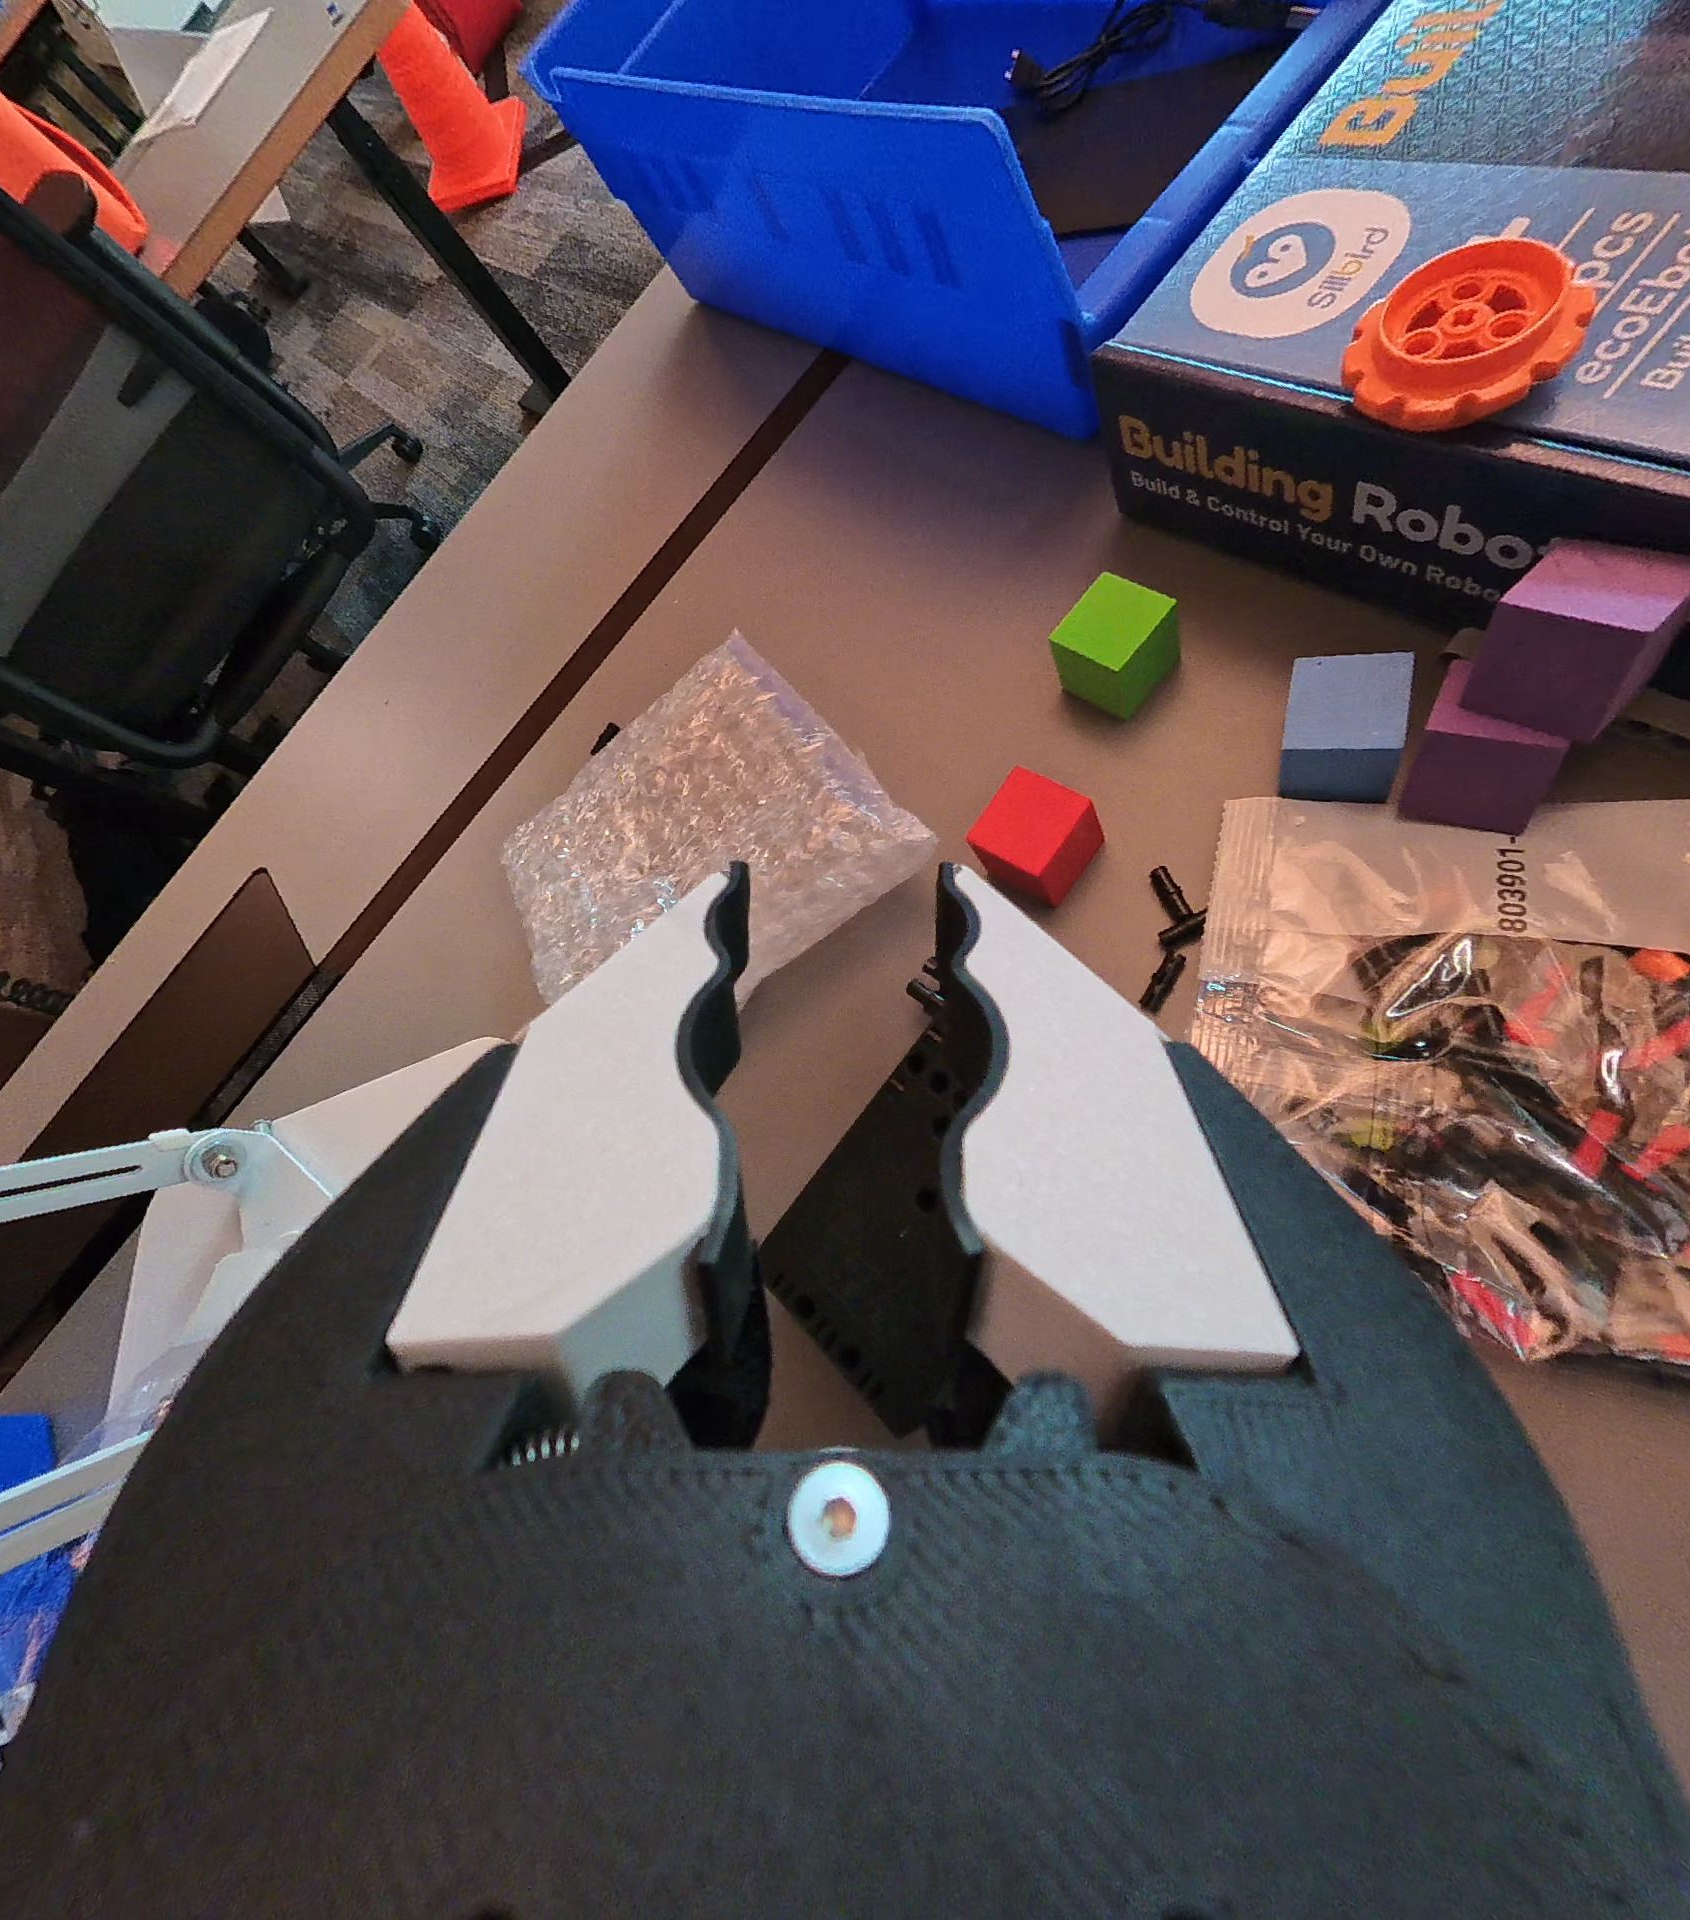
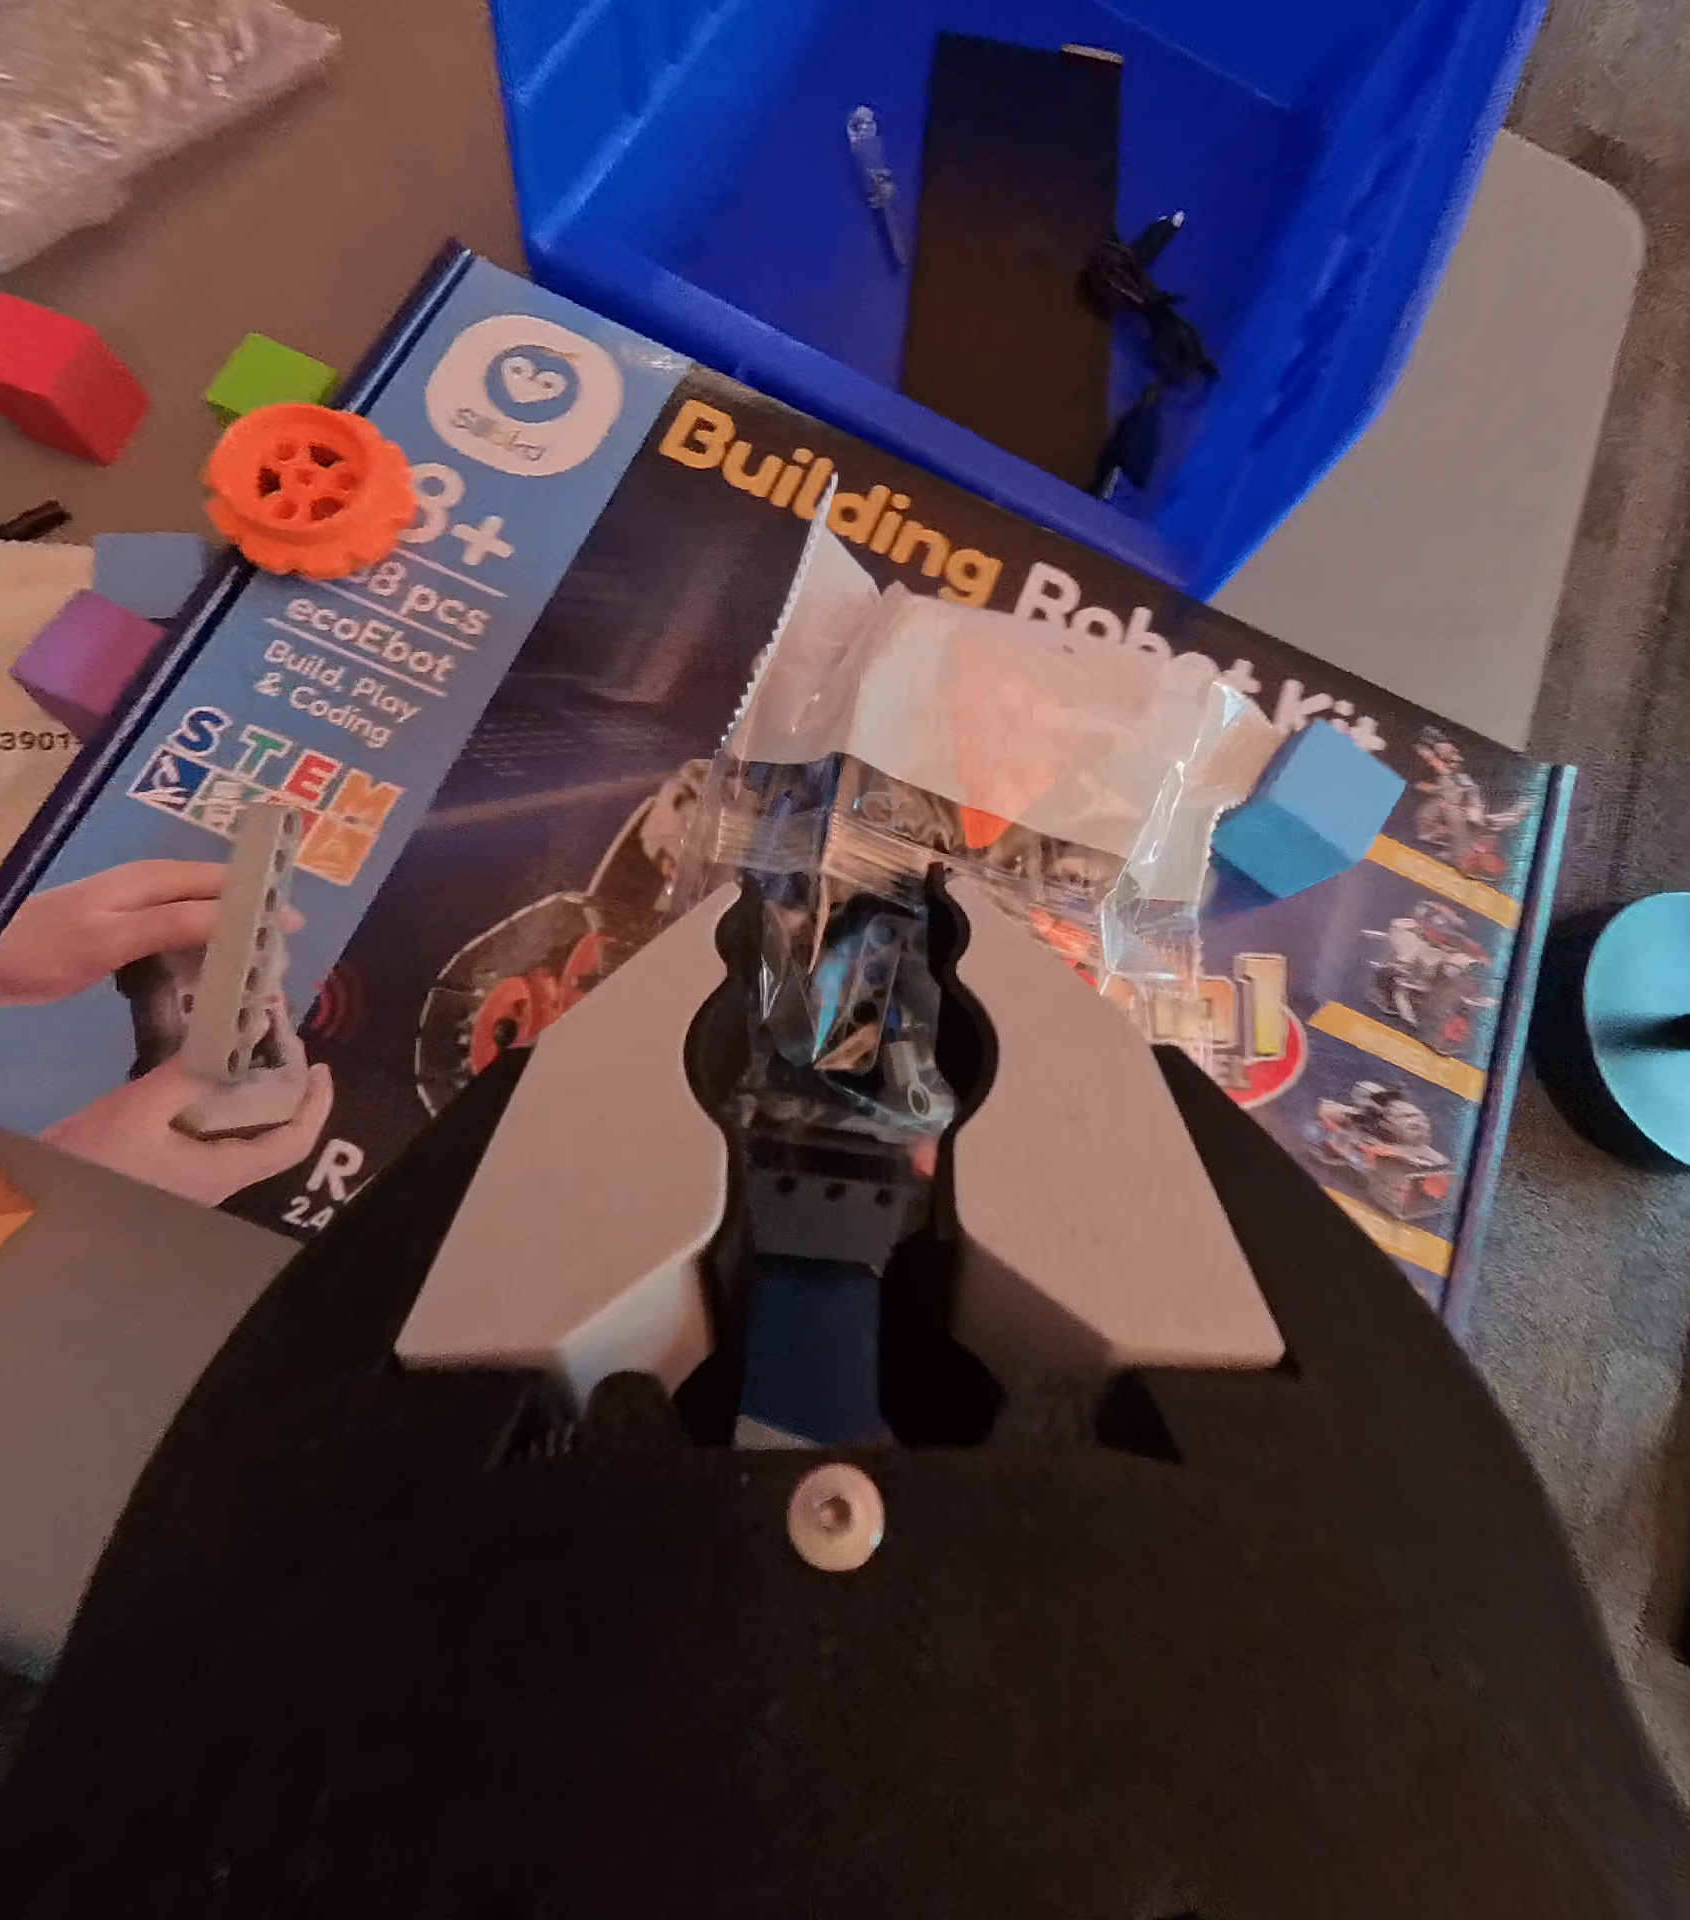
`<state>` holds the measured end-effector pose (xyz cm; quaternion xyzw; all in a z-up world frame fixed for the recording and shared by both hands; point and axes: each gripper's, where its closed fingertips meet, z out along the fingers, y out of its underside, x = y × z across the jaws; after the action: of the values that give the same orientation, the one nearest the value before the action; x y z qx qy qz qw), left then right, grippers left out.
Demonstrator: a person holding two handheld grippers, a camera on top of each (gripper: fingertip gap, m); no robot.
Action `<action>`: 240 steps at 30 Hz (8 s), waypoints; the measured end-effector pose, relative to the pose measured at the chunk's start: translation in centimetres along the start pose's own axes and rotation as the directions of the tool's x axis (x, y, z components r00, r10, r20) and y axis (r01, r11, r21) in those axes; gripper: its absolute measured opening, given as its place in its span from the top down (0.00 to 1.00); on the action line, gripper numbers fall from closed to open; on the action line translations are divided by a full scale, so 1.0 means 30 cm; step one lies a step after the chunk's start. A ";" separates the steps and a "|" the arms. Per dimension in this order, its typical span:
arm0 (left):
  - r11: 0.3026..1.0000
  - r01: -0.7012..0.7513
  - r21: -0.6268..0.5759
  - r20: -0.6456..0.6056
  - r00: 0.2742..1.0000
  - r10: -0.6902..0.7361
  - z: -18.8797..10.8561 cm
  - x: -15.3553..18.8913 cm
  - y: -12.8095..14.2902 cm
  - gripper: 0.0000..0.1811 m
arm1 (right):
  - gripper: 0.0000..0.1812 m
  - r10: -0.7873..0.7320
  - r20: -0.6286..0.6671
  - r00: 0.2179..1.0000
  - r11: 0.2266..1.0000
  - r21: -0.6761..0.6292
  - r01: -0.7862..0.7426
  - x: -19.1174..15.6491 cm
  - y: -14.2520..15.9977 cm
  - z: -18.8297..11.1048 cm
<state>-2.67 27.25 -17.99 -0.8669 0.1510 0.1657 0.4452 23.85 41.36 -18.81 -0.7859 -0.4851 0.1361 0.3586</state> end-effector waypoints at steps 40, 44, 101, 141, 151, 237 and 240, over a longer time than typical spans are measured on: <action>0.998 -0.054 0.030 0.086 0.995 0.051 0.089 0.081 -0.060 0.77 | 0.47 -0.285 0.438 0.853 0.913 0.396 0.101 -0.723 -0.437 -0.166; 0.999 -0.042 0.028 0.118 0.992 0.038 0.096 0.067 -0.058 0.75 | 0.45 -0.301 0.387 0.871 0.906 0.400 0.136 -0.748 -0.437 -0.154; 0.989 0.145 0.000 0.064 0.987 -0.144 0.132 -0.075 0.053 0.84 | 0.72 -0.386 0.352 0.853 0.909 -0.012 0.416 -0.366 -0.569 0.267; 0.988 0.155 0.012 0.063 0.986 -0.156 0.126 -0.083 0.050 0.85 | 0.84 -0.555 0.641 0.531 0.537 -0.211 0.817 -0.567 -0.052 0.247; 0.988 0.153 0.010 0.058 0.987 -0.153 0.132 -0.078 0.051 0.84 | 0.66 -0.463 0.271 0.844 0.865 -0.070 0.497 -0.148 -0.534 0.313; 0.991 0.135 0.007 0.037 0.990 -0.135 0.138 -0.048 0.040 0.84 | 0.84 -0.501 0.826 0.259 0.271 -0.134 0.953 -0.727 0.223 -0.046; 0.993 0.119 0.003 0.027 0.992 -0.119 0.142 -0.029 0.037 0.84 | 0.85 -0.575 0.745 0.338 0.408 -0.097 0.908 -0.665 0.046 -0.028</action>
<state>-4.55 30.24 -20.76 -0.8717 0.0929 0.1506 0.4570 15.40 23.47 -21.86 -0.4271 -0.9021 0.0600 -0.0164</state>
